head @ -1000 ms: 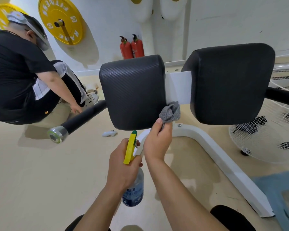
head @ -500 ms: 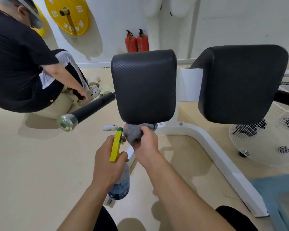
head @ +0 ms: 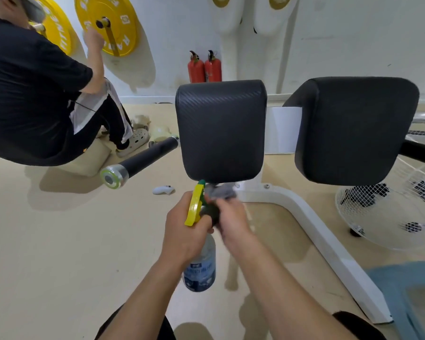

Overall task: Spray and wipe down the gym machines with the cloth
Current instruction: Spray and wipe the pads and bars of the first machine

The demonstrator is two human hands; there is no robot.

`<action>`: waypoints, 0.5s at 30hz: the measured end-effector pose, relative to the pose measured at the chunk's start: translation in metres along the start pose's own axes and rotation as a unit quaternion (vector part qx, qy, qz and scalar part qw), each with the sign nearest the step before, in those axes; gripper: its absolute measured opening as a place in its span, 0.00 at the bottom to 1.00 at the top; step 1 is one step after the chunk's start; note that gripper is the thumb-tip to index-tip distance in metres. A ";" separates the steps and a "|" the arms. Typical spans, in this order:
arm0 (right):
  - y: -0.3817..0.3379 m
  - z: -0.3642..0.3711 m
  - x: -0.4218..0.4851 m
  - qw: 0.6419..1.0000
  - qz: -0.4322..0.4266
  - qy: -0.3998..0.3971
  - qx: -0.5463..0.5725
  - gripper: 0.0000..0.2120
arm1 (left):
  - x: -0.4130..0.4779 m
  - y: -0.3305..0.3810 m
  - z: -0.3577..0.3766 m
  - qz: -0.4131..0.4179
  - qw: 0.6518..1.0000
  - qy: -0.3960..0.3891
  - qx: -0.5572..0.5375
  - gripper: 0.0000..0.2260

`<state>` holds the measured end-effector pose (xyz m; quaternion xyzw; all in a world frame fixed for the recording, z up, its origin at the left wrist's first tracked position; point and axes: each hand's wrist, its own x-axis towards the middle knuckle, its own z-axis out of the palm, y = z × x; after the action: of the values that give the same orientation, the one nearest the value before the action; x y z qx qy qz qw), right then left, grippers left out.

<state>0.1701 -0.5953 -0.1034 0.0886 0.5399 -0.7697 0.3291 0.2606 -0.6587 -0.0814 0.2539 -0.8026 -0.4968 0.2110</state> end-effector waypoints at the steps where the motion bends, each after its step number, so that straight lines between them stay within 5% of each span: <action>1: 0.008 0.004 -0.006 1.000 -0.001 -0.018 -0.024 0.06 | 0.002 0.001 -0.002 0.004 1.000 -0.004 0.006 0.11; 8: -0.022 -0.041 -0.023 0.980 -0.111 0.164 -0.028 0.09 | 0.011 0.003 -0.019 0.015 0.999 0.001 0.041 0.15; 15: -0.063 -0.009 -0.049 0.942 -0.292 0.112 -0.122 0.11 | 0.020 0.012 -0.032 -0.013 1.000 -0.005 -0.016 0.10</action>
<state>0.1676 -0.5547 -0.0342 -0.0278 0.6652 -0.7453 0.0354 0.2618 -0.6884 -0.0551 0.2584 -0.7922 -0.5137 0.2043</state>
